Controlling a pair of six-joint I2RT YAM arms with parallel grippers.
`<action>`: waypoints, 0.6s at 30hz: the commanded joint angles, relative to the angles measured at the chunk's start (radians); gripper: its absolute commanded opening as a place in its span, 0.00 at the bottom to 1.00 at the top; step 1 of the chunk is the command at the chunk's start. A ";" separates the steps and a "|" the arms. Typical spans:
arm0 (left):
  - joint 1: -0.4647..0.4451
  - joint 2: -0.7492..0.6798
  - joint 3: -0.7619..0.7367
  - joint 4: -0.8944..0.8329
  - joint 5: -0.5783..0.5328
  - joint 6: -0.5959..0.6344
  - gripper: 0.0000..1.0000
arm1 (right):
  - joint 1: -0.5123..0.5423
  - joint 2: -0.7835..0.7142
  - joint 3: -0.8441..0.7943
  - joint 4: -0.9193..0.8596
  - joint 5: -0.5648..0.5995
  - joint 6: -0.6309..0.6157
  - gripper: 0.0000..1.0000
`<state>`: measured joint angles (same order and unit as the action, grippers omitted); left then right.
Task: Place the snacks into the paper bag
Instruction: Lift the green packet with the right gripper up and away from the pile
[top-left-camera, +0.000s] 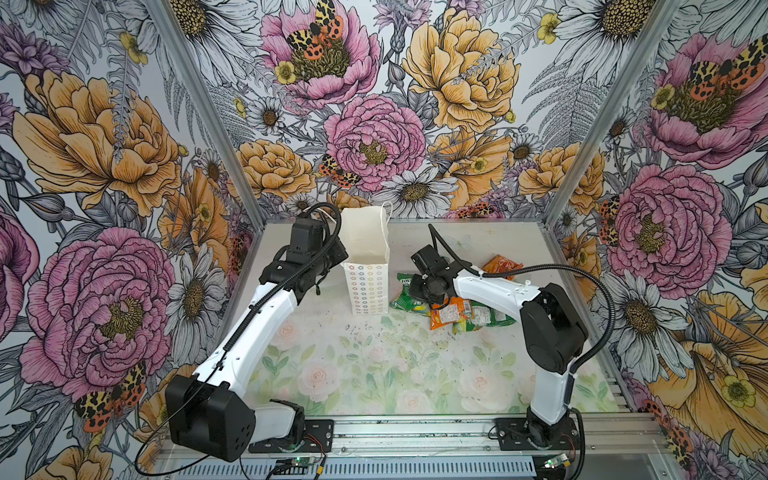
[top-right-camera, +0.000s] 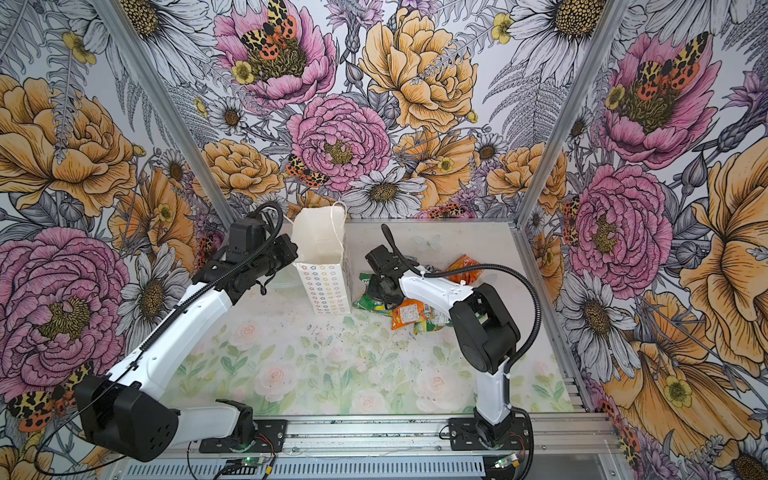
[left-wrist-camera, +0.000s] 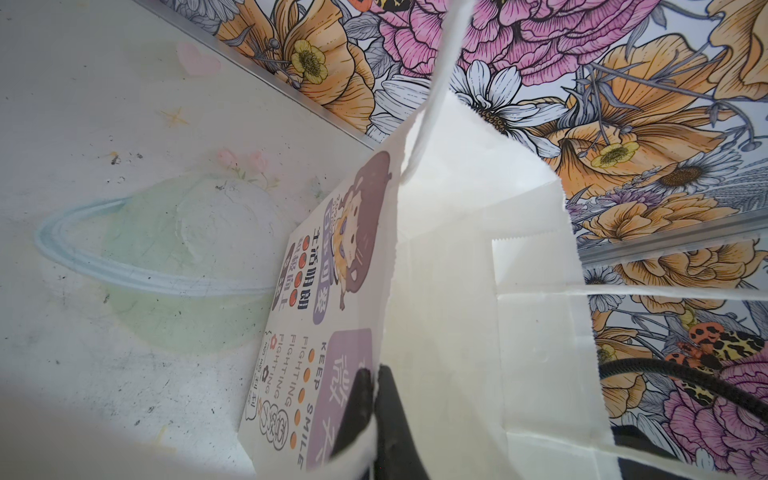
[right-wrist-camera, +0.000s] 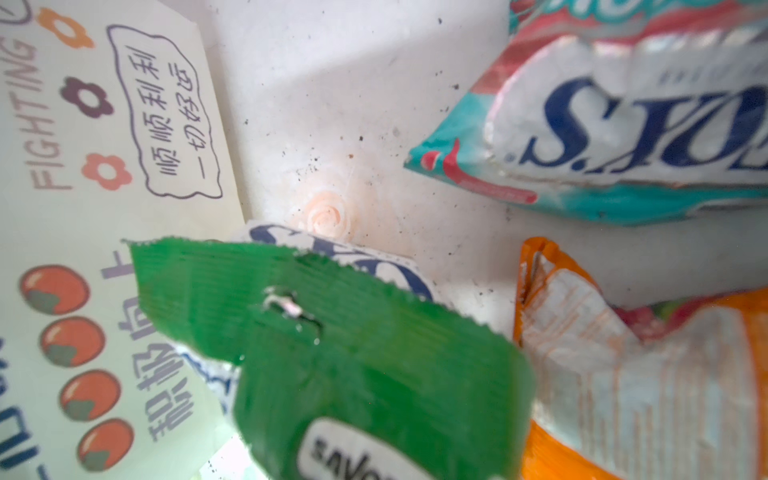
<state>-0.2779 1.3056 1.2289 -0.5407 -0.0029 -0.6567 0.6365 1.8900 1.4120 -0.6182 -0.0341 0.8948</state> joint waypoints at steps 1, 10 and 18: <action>-0.007 -0.012 -0.012 0.035 0.023 -0.013 0.00 | -0.001 -0.105 0.001 0.008 0.063 -0.065 0.00; -0.006 -0.026 -0.023 0.036 0.023 -0.018 0.00 | -0.029 -0.215 0.020 0.000 0.071 -0.183 0.00; -0.004 -0.031 -0.031 0.050 0.032 -0.017 0.00 | -0.037 -0.282 0.090 -0.042 0.105 -0.280 0.00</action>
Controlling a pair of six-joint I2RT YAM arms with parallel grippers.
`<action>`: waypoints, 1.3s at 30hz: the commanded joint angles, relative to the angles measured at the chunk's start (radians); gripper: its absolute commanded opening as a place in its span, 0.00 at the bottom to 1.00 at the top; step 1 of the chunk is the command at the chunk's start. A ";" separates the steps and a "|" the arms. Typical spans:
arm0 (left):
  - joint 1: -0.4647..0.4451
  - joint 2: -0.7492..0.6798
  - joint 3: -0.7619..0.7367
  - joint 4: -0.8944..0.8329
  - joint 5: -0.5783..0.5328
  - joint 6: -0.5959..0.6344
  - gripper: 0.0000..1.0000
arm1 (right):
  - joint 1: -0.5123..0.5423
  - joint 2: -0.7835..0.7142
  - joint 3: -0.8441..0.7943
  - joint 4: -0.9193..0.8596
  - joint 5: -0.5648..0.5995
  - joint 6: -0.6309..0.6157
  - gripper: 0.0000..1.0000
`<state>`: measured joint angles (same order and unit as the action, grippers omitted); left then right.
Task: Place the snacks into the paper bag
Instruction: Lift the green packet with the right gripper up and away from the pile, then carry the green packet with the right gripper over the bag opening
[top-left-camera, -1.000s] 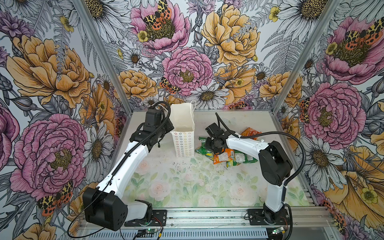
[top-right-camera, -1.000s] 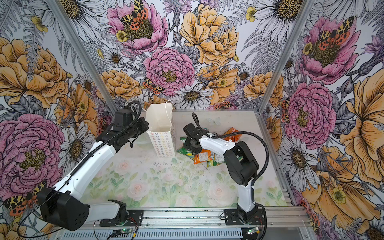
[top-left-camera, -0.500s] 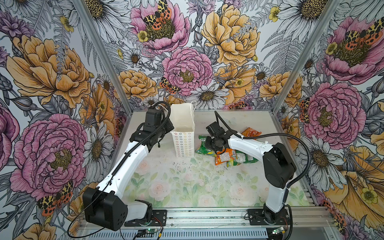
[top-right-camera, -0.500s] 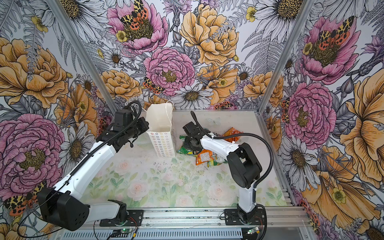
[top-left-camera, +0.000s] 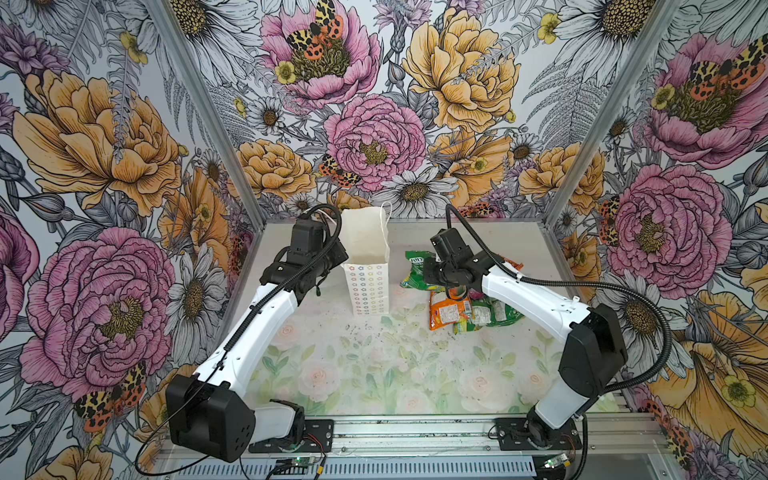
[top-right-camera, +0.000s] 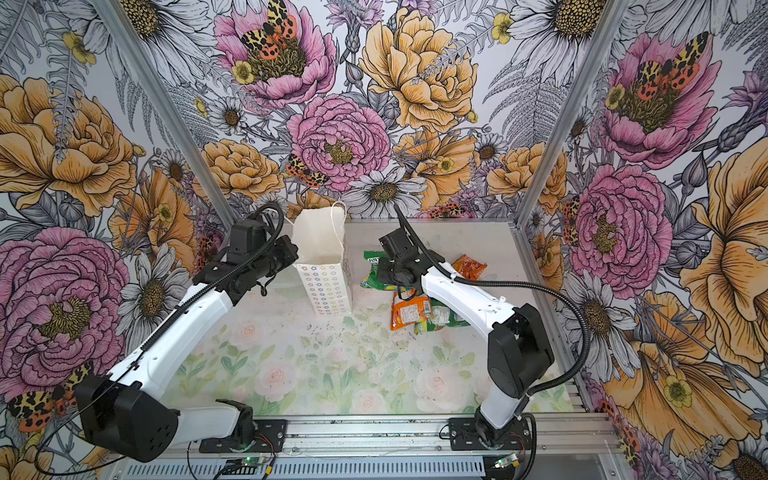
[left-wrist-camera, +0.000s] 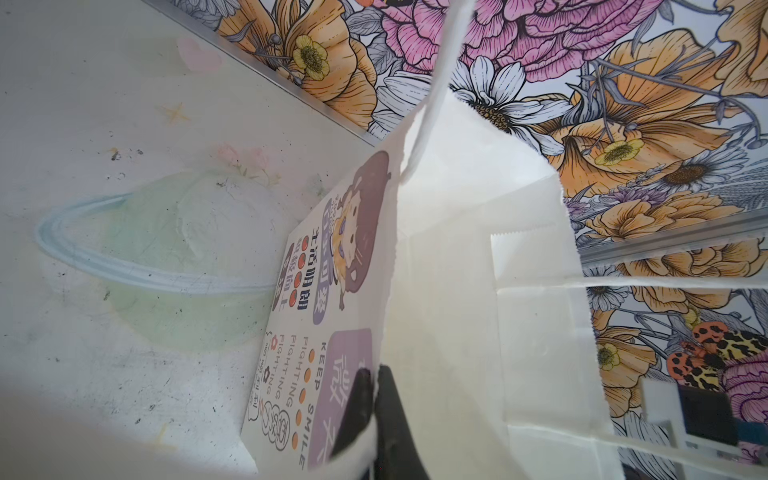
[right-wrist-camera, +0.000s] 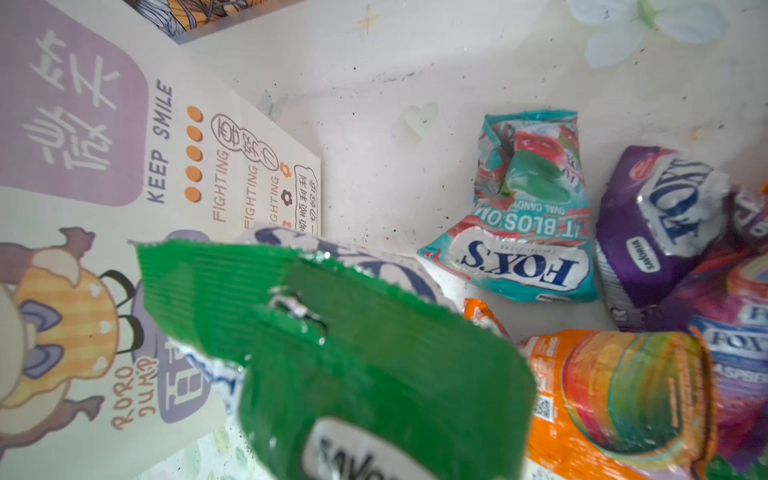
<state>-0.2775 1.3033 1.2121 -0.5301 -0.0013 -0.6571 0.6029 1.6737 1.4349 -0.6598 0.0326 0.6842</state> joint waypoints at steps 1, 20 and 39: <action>-0.007 -0.027 -0.015 0.043 0.034 -0.016 0.00 | -0.004 -0.075 0.077 -0.004 0.047 -0.083 0.00; -0.011 -0.012 -0.021 0.089 0.101 -0.007 0.00 | -0.008 -0.143 0.453 -0.017 0.122 -0.279 0.00; -0.051 0.005 -0.006 0.104 0.090 -0.003 0.00 | 0.027 -0.081 0.647 0.275 -0.113 -0.214 0.00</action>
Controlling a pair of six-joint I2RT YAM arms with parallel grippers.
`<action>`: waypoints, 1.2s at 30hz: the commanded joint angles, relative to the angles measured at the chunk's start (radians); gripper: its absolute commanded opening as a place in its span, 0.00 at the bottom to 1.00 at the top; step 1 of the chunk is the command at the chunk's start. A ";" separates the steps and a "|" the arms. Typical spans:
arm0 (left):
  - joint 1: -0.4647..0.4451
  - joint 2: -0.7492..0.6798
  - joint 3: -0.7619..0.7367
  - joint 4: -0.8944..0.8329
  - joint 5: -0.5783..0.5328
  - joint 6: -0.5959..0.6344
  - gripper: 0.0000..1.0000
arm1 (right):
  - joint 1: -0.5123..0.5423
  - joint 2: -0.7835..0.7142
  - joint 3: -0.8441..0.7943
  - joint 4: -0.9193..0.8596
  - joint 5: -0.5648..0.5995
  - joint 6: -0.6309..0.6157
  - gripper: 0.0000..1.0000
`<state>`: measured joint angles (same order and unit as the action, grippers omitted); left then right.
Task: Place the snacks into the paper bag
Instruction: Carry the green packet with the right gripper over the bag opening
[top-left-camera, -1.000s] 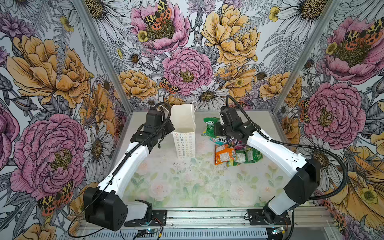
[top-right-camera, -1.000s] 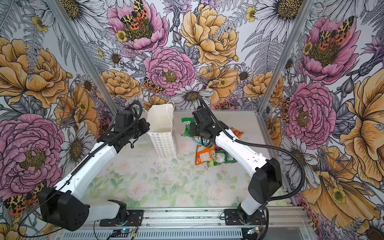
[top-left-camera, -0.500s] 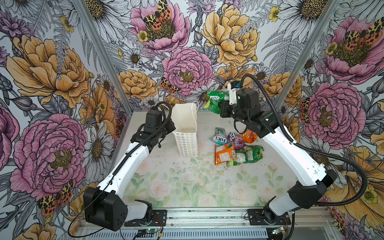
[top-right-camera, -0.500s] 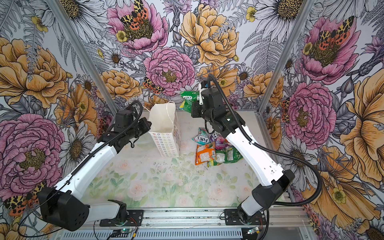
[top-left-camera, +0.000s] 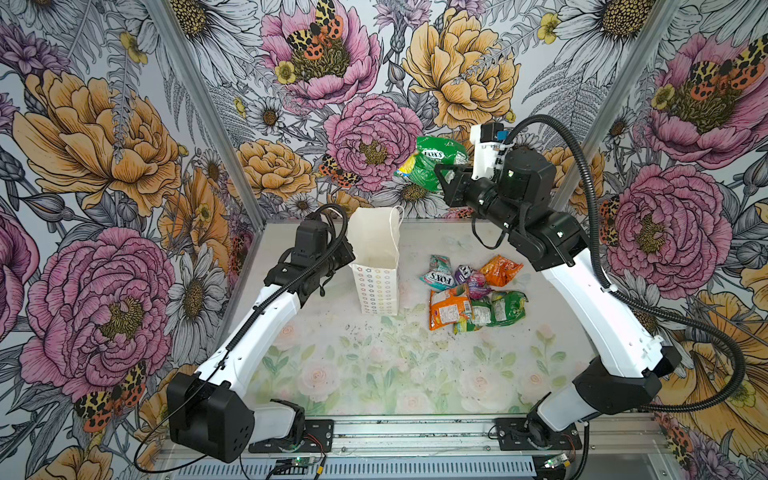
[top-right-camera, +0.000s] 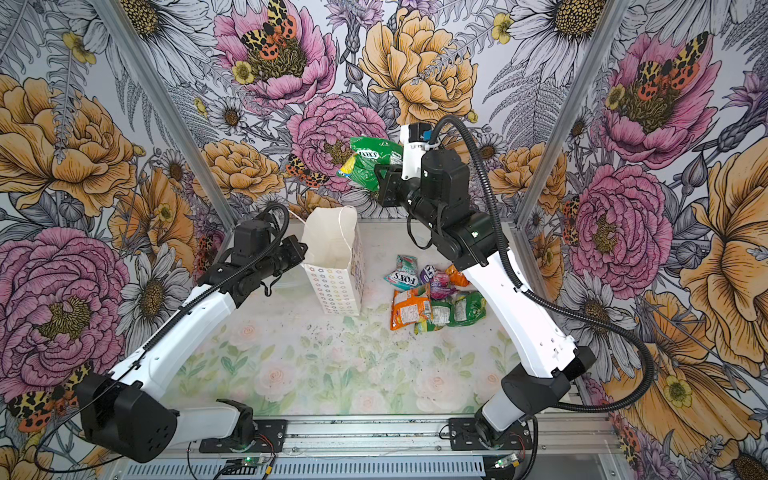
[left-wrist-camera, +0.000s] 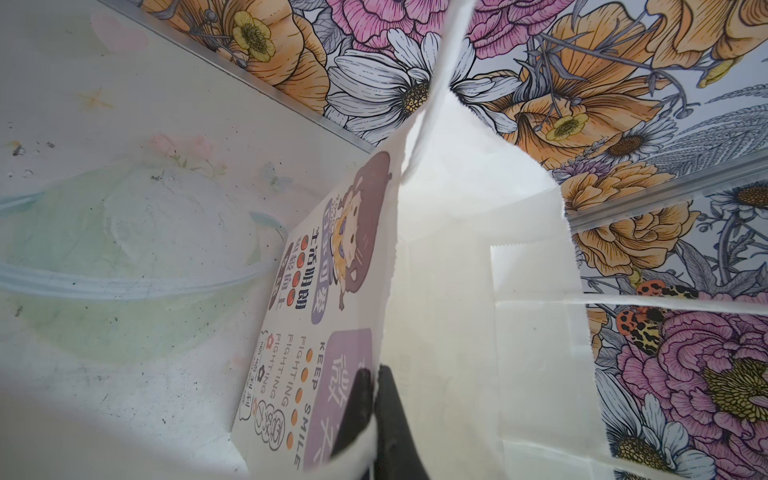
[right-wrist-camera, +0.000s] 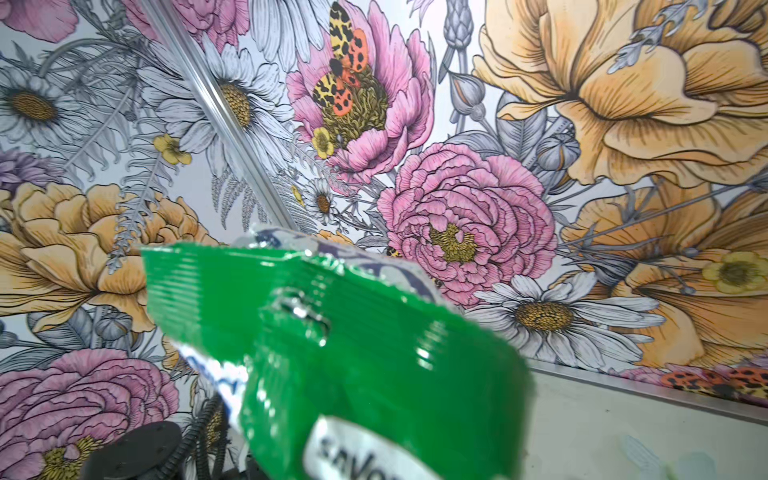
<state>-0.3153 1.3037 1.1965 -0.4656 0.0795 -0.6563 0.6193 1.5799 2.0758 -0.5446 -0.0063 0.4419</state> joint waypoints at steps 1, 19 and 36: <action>-0.017 0.006 0.011 0.039 0.007 -0.003 0.00 | 0.014 0.021 0.010 0.174 -0.080 0.034 0.00; -0.074 0.034 0.035 0.038 -0.058 -0.003 0.00 | 0.075 0.166 0.029 0.304 -0.166 0.173 0.00; -0.082 -0.003 0.024 0.023 -0.120 -0.001 0.00 | 0.115 0.163 -0.125 0.335 -0.102 0.261 0.00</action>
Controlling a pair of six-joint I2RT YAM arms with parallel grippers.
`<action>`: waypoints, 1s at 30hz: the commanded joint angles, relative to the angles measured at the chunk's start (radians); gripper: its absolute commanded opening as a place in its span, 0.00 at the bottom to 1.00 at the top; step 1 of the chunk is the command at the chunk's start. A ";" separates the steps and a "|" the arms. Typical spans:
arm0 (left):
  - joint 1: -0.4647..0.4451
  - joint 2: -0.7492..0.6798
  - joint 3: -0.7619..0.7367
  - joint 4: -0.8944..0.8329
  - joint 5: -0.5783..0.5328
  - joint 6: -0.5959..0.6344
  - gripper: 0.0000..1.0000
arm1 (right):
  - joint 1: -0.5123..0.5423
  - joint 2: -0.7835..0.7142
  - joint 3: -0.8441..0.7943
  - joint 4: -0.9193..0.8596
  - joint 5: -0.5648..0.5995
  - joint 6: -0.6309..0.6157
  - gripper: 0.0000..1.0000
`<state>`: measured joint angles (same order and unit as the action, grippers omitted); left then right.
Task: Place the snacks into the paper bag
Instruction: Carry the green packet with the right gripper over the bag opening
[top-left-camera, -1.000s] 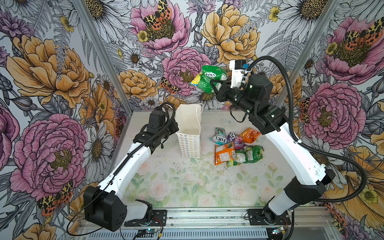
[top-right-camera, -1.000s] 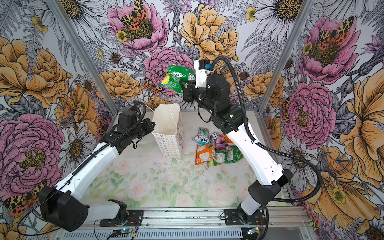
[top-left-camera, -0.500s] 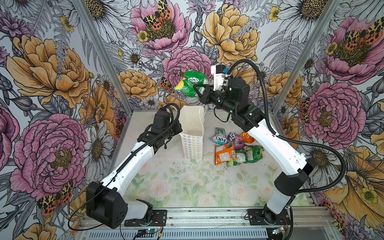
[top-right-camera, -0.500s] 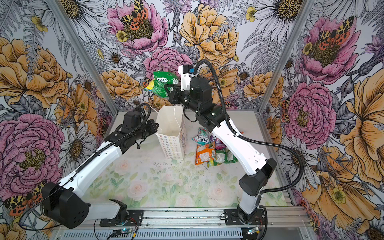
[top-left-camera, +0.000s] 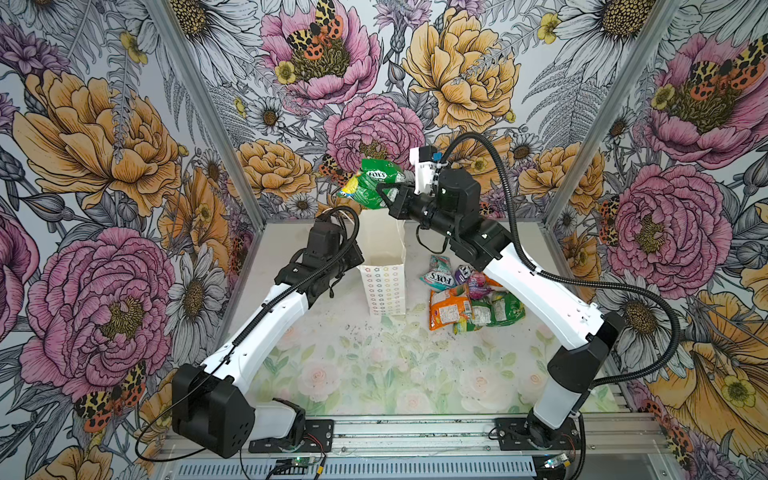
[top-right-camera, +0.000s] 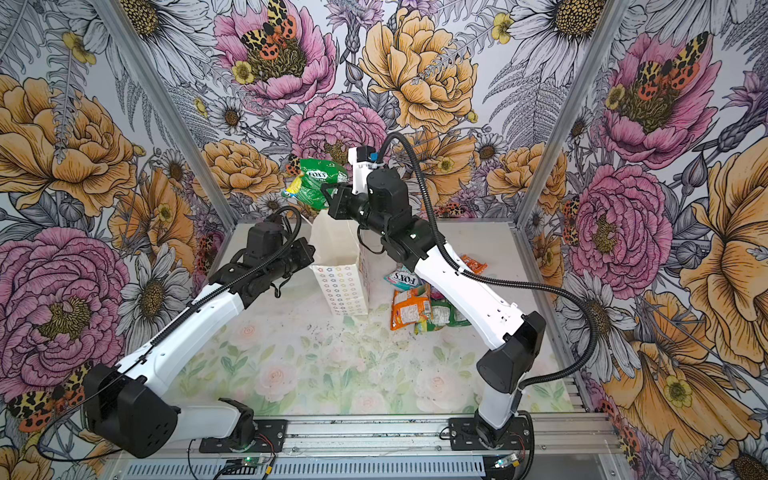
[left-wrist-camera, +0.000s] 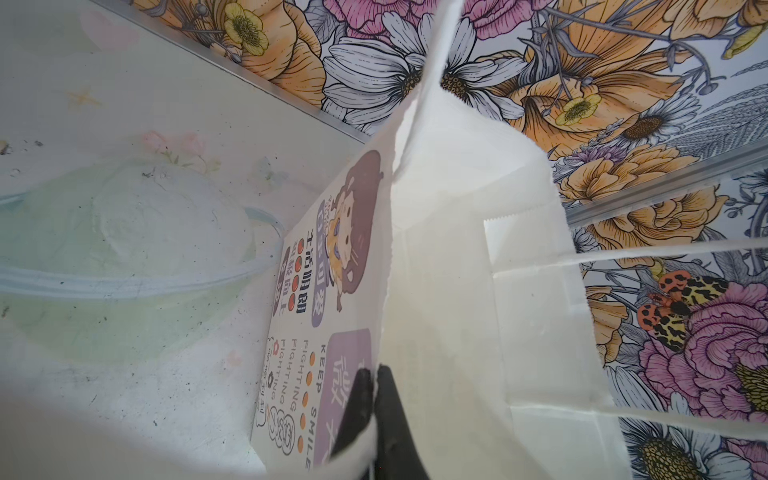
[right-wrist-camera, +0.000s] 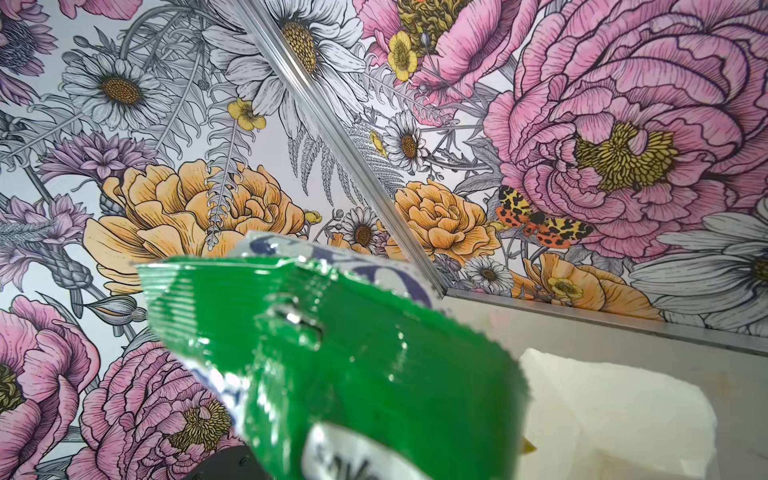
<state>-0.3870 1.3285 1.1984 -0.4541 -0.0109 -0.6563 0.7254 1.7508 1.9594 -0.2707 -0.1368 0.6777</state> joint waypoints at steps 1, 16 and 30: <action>-0.010 -0.029 0.021 0.012 -0.034 0.000 0.00 | 0.009 -0.009 -0.020 0.061 0.030 0.031 0.00; -0.027 -0.026 0.027 0.012 -0.048 0.000 0.00 | 0.010 -0.069 -0.200 0.059 0.101 0.077 0.00; -0.033 -0.038 0.024 0.002 -0.072 0.000 0.00 | 0.008 -0.125 -0.286 -0.008 0.137 0.093 0.00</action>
<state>-0.4103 1.3167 1.1984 -0.4557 -0.0566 -0.6563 0.7280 1.6775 1.6707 -0.2905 -0.0219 0.7563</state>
